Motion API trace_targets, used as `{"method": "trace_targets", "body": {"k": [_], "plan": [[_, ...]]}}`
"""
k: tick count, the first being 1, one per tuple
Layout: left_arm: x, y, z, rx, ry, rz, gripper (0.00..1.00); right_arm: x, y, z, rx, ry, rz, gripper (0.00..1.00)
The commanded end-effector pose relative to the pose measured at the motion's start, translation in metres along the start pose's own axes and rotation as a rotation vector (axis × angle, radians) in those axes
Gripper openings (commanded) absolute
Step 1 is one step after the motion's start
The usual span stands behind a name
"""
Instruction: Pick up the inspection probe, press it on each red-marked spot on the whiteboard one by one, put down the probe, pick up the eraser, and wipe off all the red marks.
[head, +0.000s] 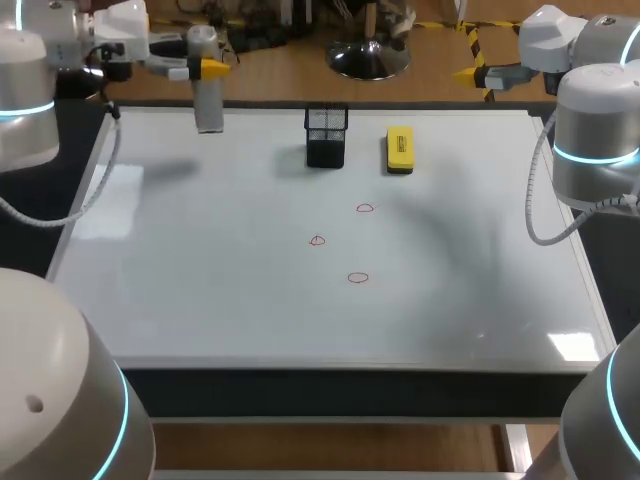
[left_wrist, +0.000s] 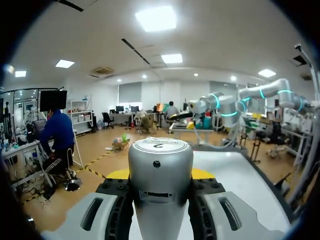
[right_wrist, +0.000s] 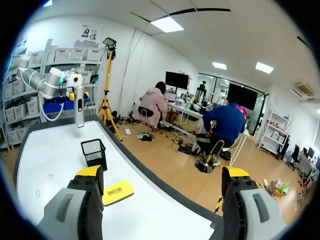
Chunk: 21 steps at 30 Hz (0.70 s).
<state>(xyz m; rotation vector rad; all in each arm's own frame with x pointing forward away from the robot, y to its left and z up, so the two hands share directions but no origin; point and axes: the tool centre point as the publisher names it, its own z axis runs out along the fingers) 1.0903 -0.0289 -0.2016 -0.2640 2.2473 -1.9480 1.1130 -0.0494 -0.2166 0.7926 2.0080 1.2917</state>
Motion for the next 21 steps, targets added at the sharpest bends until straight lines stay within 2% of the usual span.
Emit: {"method": "trace_targets", "body": {"k": [1, 8, 21], "plan": [[0.007, 0.005, -0.007, 0.005, -0.026, 0.001, 0.00, 0.000, 0.000, 0.000, 0.000, 0.001, 0.000, 1.00], [0.007, 0.013, -0.019, -0.002, -0.040, 0.008, 0.00, 0.000, 0.000, 0.000, 0.000, 0.001, 0.000, 1.00], [0.007, 0.013, -0.019, -0.002, -0.040, 0.008, 0.00, 0.000, 0.000, 0.000, 0.000, 0.001, 0.000, 1.00]]}}
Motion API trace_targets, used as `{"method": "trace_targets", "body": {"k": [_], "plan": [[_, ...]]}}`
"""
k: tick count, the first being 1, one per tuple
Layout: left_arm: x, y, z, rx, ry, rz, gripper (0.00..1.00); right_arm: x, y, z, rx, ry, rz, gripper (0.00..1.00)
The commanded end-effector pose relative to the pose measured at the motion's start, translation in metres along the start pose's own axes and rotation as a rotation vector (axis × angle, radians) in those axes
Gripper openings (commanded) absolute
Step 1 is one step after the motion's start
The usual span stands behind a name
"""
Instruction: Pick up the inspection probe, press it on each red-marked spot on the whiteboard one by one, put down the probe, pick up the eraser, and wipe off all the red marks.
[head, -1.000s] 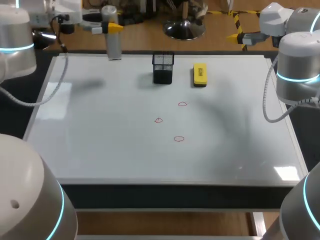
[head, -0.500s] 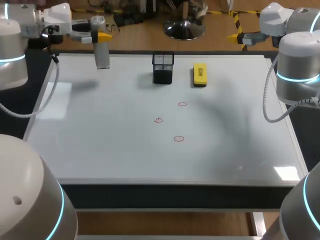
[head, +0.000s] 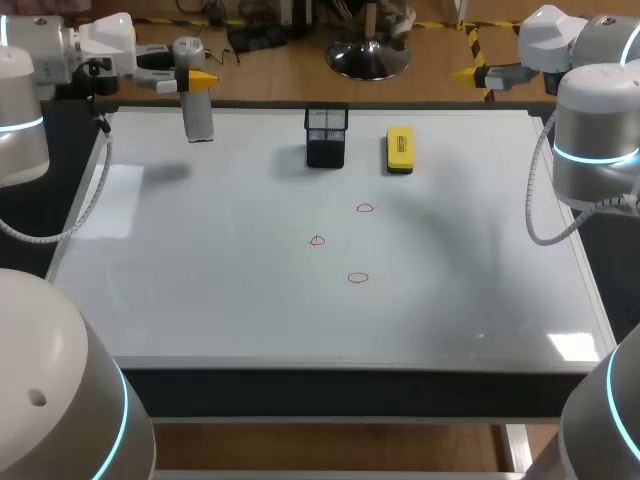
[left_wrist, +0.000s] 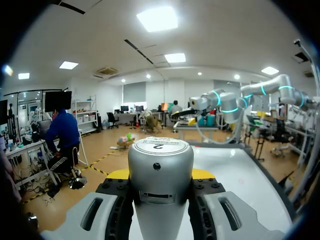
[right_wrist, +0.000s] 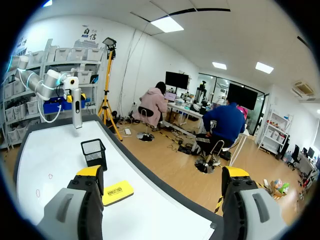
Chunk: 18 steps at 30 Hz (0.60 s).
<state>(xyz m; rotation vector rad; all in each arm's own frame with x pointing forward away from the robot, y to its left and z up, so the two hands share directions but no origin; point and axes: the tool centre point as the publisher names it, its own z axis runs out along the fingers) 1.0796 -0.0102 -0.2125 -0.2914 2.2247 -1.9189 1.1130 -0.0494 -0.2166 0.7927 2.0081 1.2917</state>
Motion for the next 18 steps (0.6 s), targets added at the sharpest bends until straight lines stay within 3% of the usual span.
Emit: {"method": "trace_targets", "body": {"k": [1, 15, 18], "plan": [[0.0006, -0.0007, -0.0003, 0.001, -0.002, 0.001, 0.00, -0.0004, -0.0002, 0.0001, 0.000, 0.001, 0.000, 1.00], [0.0006, -0.0007, -0.0003, 0.001, -0.002, 0.001, 0.00, -0.0004, -0.0002, 0.0001, 0.000, 0.001, 0.000, 1.00], [0.0006, -0.0007, -0.0003, 0.001, -0.002, 0.001, 0.00, 0.0087, 0.0022, 0.0030, 0.075, 0.065, -0.146, 1.00]]}}
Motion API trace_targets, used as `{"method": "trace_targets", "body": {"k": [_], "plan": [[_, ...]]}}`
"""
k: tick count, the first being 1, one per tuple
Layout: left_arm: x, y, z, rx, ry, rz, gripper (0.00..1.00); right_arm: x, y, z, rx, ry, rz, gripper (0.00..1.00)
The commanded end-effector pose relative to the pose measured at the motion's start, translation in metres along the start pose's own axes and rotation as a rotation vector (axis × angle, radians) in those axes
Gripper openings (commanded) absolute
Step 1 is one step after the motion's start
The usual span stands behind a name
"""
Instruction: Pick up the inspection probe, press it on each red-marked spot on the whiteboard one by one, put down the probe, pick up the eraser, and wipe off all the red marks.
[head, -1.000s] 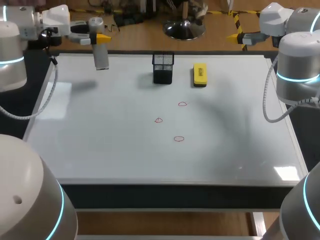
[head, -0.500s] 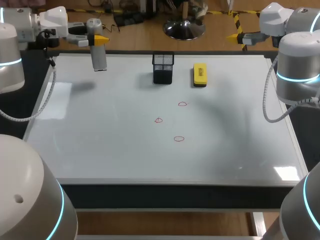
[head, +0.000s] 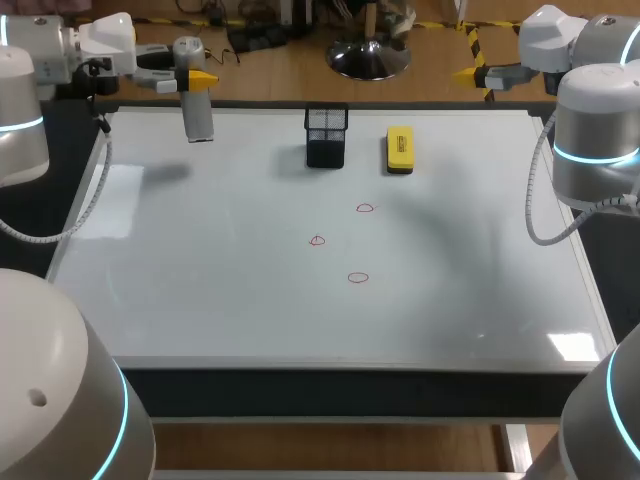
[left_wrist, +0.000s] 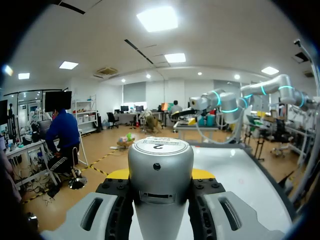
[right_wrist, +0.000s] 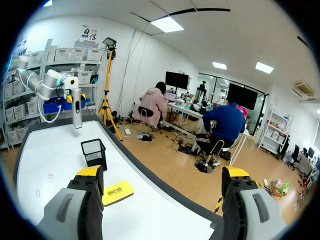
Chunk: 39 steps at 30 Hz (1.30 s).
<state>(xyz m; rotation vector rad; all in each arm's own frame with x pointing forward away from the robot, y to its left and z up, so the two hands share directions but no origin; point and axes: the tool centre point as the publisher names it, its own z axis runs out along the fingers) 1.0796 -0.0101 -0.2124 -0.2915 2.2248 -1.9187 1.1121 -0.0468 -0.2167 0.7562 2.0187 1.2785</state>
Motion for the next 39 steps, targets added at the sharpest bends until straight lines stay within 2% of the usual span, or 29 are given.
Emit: {"method": "trace_targets", "body": {"k": [1, 4, 9, 12, 19, 25, 30, 35, 39], "plan": [[0.001, -0.001, 0.000, 0.002, -0.001, 0.001, 0.00, 0.007, 0.002, 0.003, 0.085, 0.085, -0.144, 1.00], [0.001, -0.001, 0.000, 0.002, -0.001, 0.001, 0.00, 0.013, 0.000, 0.006, 0.135, 0.184, -0.247, 1.00], [0.001, -0.001, 0.000, 0.002, -0.001, 0.001, 0.00, 0.027, -0.002, 0.010, 0.365, 0.354, -0.545, 1.00], [0.001, -0.001, 0.000, 0.002, -0.001, 0.001, 0.00, 0.033, -0.005, 0.011, 0.491, 0.410, -0.691, 1.00], [0.001, -0.001, 0.000, 0.002, -0.001, 0.001, 0.00, 0.046, -0.011, 0.014, 0.692, 0.546, -0.949, 1.00], [0.001, -0.001, 0.000, 0.002, -0.001, 0.001, 0.00, 0.056, -0.020, 0.020, 0.821, 0.662, -1.154, 1.00], [0.001, -0.001, 0.000, 0.002, -0.001, 0.001, 0.00, 0.062, -0.025, 0.023, 0.865, 0.730, -1.334, 1.00], [0.001, -0.001, 0.000, 0.002, -0.001, 0.001, 0.00, 0.068, -0.029, 0.023, 0.821, 0.830, -1.511, 1.00], [0.001, -0.001, 0.000, 0.002, -0.001, 0.001, 0.00, 0.071, -0.035, 0.020, 0.784, 0.921, -1.586, 1.00]]}}
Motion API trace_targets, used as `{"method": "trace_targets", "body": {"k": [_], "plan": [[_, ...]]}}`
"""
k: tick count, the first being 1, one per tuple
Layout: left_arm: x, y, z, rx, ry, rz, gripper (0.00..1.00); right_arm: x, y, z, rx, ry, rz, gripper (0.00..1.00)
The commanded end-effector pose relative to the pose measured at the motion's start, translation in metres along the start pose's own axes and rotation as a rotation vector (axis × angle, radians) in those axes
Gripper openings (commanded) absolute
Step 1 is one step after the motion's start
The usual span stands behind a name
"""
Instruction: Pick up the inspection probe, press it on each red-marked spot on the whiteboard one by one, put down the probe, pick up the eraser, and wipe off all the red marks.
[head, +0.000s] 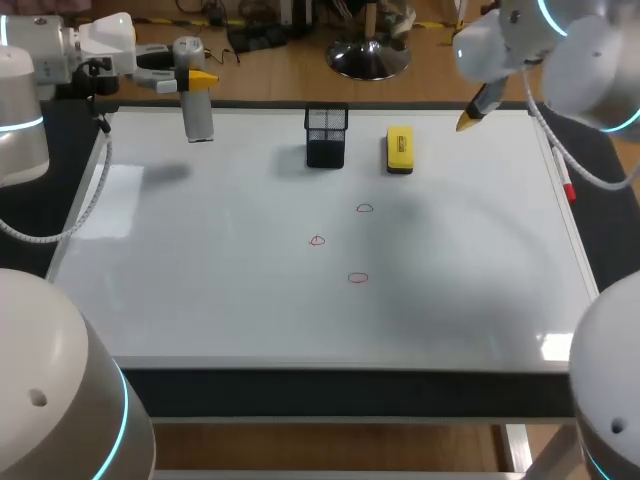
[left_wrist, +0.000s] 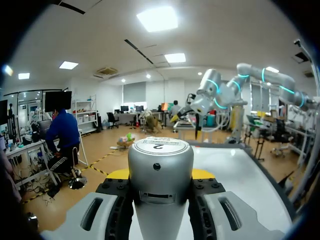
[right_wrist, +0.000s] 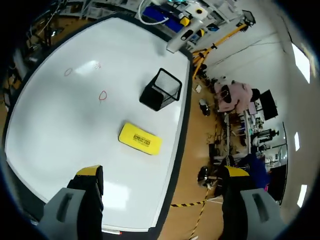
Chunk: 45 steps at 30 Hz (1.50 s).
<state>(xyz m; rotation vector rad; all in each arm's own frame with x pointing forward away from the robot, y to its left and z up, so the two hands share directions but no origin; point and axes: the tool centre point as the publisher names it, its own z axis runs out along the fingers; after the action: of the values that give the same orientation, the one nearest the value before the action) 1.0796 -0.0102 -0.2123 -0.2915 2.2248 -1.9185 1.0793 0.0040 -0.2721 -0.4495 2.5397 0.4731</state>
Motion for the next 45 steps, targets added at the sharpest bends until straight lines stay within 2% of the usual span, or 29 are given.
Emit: {"method": "trace_targets", "body": {"k": [1, 4, 24, 28, 30, 34, 38, 45], "plan": [[0.001, -0.001, 0.000, 0.002, -0.001, 0.001, 0.00, 0.001, 0.001, -0.003, 0.281, 0.475, -0.631, 1.00], [0.001, -0.001, 0.000, 0.002, -0.001, 0.001, 0.00, -0.005, -0.006, -0.006, 0.342, 0.421, -0.526, 1.00], [0.001, -0.001, 0.000, 0.002, -0.001, 0.001, 0.00, -0.005, -0.006, -0.006, 0.342, 0.421, -0.526, 1.00], [0.001, -0.001, 0.000, 0.002, -0.001, 0.001, 0.00, -0.007, 0.006, 0.018, 0.280, 0.478, -0.724, 1.00], [0.001, -0.001, 0.000, 0.002, -0.001, 0.001, 0.00, -0.004, 0.013, 0.024, 0.239, 0.480, -0.821, 1.00], [0.001, -0.001, 0.000, 0.002, -0.001, 0.001, 0.00, 0.005, 0.017, 0.036, 0.194, 0.504, -0.890, 1.00], [0.001, -0.001, 0.000, 0.002, -0.001, 0.001, 0.00, 0.015, 0.021, 0.048, 0.168, 0.576, -0.980, 1.00], [0.001, -0.001, 0.000, 0.002, -0.001, 0.001, 0.00, 0.033, 0.021, 0.064, 0.105, 0.582, -1.031, 1.00]]}}
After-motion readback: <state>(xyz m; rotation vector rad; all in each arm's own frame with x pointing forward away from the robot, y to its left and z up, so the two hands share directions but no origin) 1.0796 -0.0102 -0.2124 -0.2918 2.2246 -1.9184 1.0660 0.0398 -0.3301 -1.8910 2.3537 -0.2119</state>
